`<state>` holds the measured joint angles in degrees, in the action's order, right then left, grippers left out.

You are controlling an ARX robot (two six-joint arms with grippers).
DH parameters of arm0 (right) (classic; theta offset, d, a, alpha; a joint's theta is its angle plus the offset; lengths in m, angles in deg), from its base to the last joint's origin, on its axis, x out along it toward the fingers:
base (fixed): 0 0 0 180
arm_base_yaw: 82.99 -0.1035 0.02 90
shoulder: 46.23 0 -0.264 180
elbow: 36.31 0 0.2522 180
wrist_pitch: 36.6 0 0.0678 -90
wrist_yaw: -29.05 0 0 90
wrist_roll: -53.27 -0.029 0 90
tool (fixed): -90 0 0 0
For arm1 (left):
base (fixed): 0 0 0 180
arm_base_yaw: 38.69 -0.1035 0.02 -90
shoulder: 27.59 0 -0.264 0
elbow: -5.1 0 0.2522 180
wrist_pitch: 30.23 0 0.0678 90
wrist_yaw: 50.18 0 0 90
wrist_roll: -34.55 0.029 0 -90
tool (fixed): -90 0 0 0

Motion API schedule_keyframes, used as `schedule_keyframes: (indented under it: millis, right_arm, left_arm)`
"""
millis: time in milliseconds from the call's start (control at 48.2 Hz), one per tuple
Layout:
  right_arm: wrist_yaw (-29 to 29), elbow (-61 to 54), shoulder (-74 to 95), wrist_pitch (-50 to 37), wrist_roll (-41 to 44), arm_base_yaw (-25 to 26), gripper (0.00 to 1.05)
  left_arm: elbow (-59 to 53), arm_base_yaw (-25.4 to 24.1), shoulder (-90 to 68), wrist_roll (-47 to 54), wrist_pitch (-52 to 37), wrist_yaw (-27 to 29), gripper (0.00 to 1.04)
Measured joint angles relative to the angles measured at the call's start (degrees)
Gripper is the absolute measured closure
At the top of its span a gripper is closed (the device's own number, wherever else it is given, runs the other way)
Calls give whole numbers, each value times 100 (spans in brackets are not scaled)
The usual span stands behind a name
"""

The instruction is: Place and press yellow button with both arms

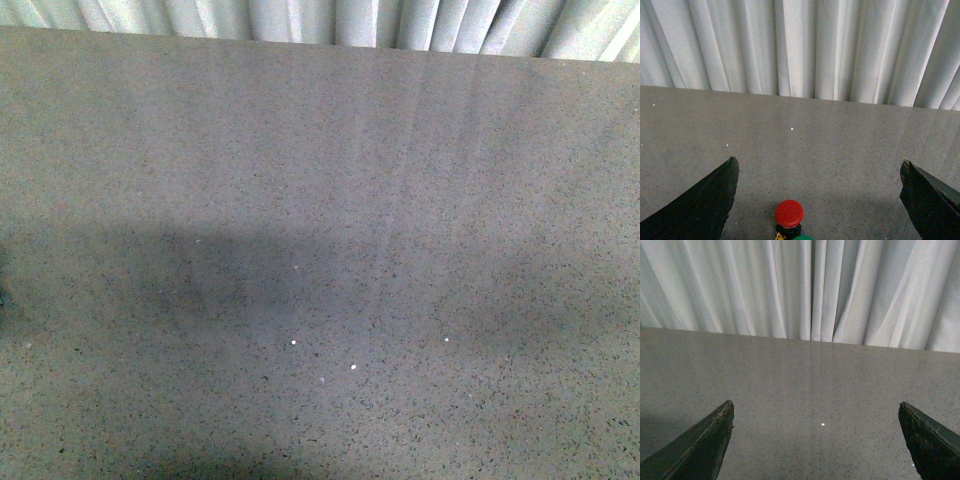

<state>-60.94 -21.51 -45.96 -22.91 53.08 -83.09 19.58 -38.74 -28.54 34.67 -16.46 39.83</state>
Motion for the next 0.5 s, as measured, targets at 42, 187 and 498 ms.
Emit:
schedule_keyframes:
  millis: [42, 187, 498]
  right_arm:
    - [0, 0, 0, 0, 0, 0, 9]
    - [2, 0, 0, 0, 0, 0, 9]
    - [0, 0, 0, 0, 0, 0, 9]
  left_arm:
    - [0, 0, 0, 0, 0, 0, 9]
    - [0, 0, 0, 0, 0, 0, 9]
    - [0, 0, 0, 0, 0, 0, 9]
